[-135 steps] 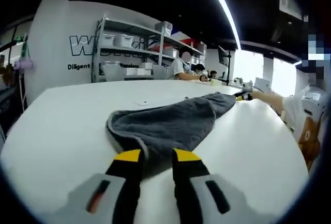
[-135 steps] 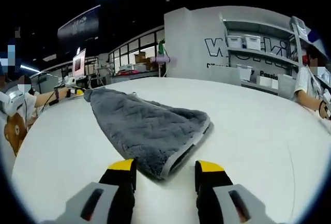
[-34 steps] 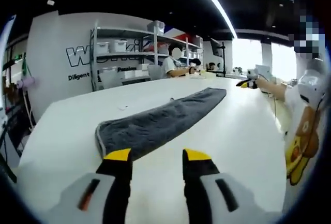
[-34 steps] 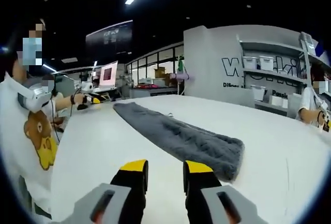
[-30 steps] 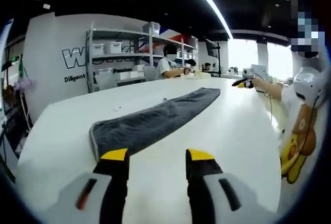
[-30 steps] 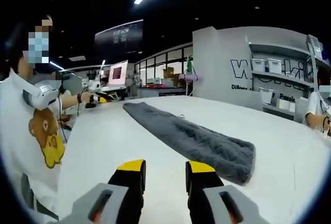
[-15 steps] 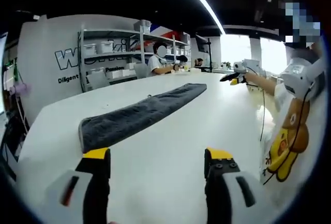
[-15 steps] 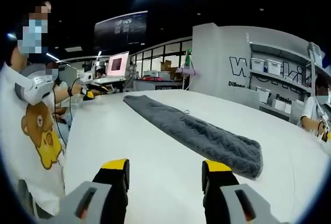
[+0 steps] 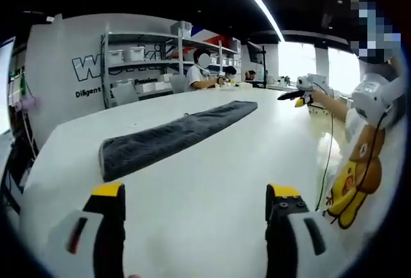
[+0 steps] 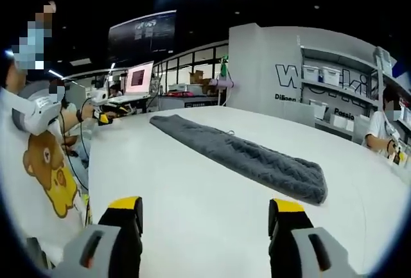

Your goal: Fold the towel on the table until its edges align and the towel forms a compact rectangular stack.

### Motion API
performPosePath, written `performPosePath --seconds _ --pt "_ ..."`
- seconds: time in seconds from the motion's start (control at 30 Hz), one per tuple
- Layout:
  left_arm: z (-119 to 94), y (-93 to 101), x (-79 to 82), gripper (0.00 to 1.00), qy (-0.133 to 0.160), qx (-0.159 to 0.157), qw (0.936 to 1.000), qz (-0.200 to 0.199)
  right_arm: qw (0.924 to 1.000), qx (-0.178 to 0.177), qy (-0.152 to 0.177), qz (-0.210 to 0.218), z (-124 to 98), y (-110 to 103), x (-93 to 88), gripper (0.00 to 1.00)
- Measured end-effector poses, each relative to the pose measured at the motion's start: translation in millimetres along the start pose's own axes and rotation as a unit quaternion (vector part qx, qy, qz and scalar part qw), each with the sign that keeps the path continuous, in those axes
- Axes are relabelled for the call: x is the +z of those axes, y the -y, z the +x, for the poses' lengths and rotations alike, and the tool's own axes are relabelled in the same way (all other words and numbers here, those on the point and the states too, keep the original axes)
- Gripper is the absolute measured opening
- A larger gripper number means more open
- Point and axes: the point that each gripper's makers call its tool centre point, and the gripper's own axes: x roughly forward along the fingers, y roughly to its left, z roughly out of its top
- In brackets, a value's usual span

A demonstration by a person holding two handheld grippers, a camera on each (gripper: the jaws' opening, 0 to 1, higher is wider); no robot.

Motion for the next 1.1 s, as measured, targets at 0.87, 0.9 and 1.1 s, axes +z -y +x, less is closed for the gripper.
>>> performPosePath --seconds 0.87,0.9,1.1 --pt "0 -3.6 -5.2 0.99 -0.008 -0.002 0.9999 -0.009 0.9989 -0.011 -0.014 0.043 -11 9 -9.7 1.0" --pt "3 -5.3 -4.0 0.99 -0.008 -0.002 0.9999 -0.009 0.9989 -0.012 -0.012 0.045 -11 12 -7.2 1.0" --pt "26 -24.2 14.2 0.99 -0.006 -0.007 1.0 0.003 0.9986 -0.035 -0.001 0.039 -10 55 13.8 0.99"
